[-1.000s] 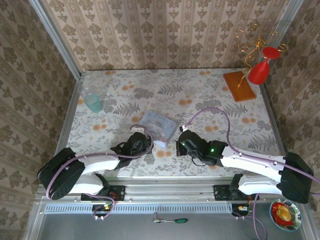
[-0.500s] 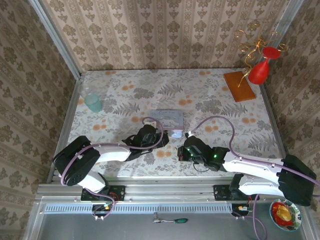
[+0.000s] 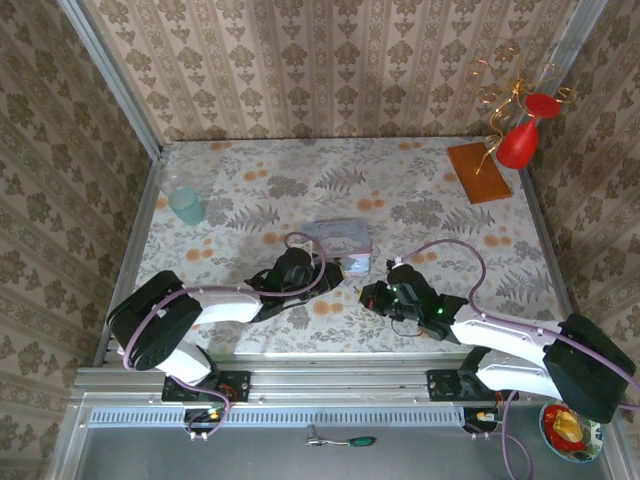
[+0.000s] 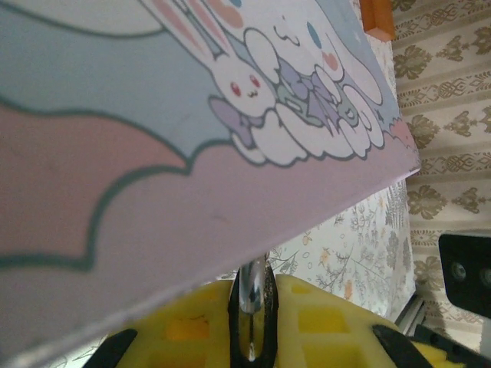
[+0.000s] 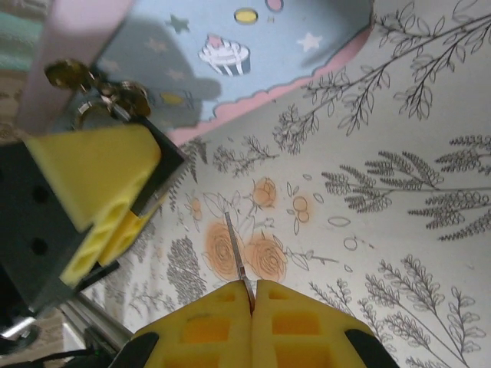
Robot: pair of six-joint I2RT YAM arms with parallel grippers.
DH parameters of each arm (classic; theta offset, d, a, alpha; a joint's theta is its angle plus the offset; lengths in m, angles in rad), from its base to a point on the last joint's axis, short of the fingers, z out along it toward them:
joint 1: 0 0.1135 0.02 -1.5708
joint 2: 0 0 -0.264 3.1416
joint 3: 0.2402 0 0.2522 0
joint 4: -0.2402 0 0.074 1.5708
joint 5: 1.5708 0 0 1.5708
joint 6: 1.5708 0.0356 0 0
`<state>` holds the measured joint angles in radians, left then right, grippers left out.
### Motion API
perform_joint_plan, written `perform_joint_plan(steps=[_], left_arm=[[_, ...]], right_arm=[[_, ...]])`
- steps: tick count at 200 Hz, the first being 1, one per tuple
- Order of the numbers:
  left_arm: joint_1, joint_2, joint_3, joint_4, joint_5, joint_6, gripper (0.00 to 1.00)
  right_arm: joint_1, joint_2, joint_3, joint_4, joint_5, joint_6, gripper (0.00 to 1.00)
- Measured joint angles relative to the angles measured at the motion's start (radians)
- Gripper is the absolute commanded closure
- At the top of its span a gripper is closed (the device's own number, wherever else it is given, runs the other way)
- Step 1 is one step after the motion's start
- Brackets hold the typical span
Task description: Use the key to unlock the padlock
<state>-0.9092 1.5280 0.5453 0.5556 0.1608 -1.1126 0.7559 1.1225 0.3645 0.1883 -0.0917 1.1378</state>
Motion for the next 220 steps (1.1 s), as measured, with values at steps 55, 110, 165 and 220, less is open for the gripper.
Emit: perform_joint_plan(steps=[55, 110, 165, 220], left_arm=[[0.013, 0.062, -0.001, 0.052, 0.046, -0.018, 1.0], [0.047, 0.147, -0.053, 0.226, 0.111, -0.056, 1.0], [0.092, 0.198, -0.08, 0.397, 0.195, -0.097, 1.0], [0.12, 0.238, -0.088, 0.506, 0.254, -0.141, 1.0]], right_arm=[[-0.071, -0.042, -0.002, -0.015, -0.067, -0.012, 1.0], [-0.114, -0.027, -0.001, -0.042, -0.097, -0.012, 1.0], [-0.097, -0.032, -0.001, -0.084, -0.074, 0.013, 1.0], [-0.085, -0.051, -0.001, -0.092, -0.067, 0.023, 1.0]])
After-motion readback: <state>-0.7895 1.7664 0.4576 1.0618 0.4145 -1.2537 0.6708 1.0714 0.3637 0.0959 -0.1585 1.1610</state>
